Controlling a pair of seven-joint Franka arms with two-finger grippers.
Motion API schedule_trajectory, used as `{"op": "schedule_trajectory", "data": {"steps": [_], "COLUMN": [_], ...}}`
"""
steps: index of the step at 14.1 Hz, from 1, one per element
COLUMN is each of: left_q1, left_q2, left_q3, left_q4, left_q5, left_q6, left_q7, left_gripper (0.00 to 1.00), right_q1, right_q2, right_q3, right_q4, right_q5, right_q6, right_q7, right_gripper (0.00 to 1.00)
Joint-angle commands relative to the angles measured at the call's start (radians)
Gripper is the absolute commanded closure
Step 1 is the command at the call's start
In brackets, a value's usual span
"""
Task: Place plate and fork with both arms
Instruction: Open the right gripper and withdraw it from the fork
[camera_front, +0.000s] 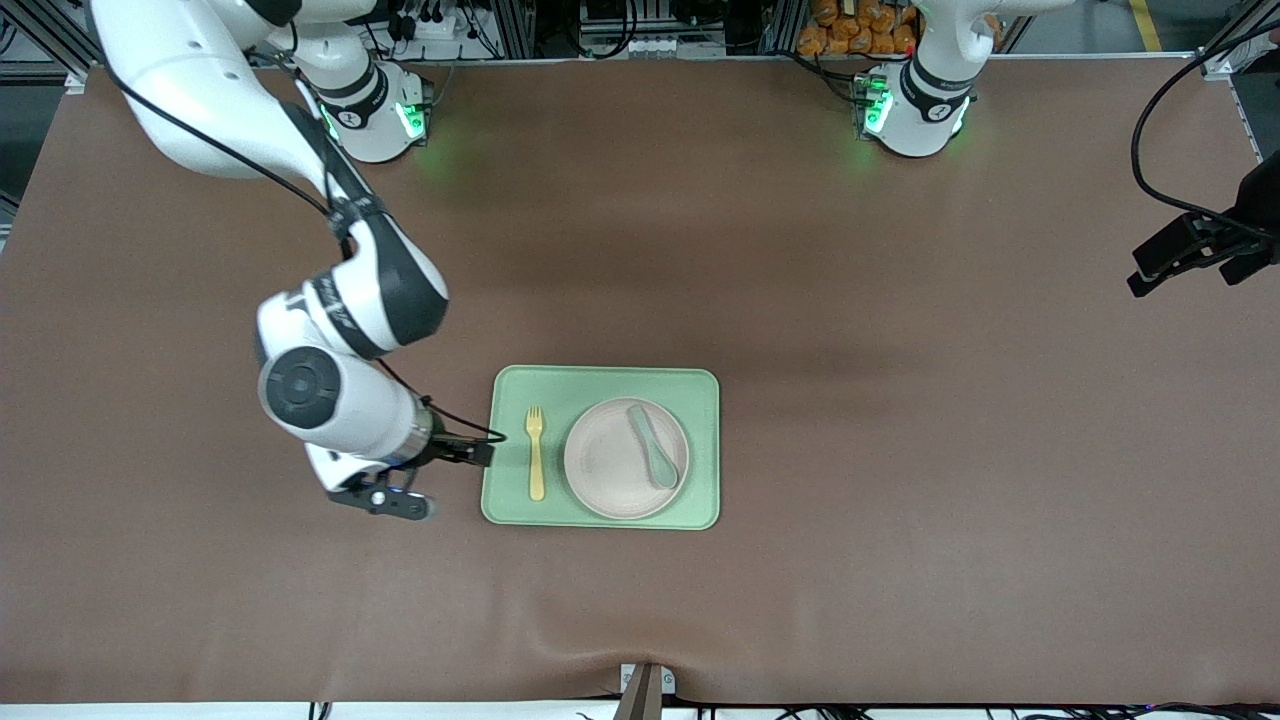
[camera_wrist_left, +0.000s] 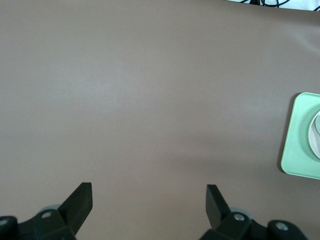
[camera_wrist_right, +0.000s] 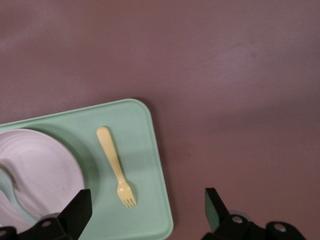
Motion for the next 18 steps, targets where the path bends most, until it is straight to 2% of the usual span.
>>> {"op": "schedule_trajectory", "data": {"steps": [1, 8, 11, 12, 15, 18], "left_q1": [0.004, 0.004, 0.001, 0.001, -0.005, 0.001], "left_q2": [-0.006, -0.029, -0.043, -0.046, -0.063, -0.069], "left_q3": [0.001, 0.001, -0.001, -0.001, -0.002, -0.019], "left_q4": [-0.002, -0.035, -0.048, -0.054, -0.075, -0.077], "left_q5": [-0.016, -0.016, -0.016, -0.016, -0.015, -0.013], "left_q6": [0.009, 0.001, -0.002, -0.002, -0.005, -0.011], "left_q7": [0.026, 0.045, 0.050, 0.050, 0.049, 0.049], "left_gripper": [0.00, 0.00, 0.00, 0.00, 0.00, 0.00], "right_q1": [-0.050, -0.110, -0.090, -0.087, -0.079, -0.076], "right_q2": [-0.103, -0.333, -0.425, -0.474, -0.627, -0.669], "right_q3": [0.027, 0.007, -0.152, -0.186, -0.240, -0.246], "right_q4": [-0.009, -0.016, -0.038, -0.070, -0.229, -0.256], "right_q5": [-0.019, 0.032, 0.191, 0.204, 0.207, 0.207], "right_q6": [-0.138, -0.302, -0.352, -0.356, -0.358, -0.359], "right_q7": [-0.022, -0.212, -0.368, -0.425, -0.457, -0.457], "right_gripper": [0.00, 0.00, 0.00, 0.00, 0.00, 0.00]}}
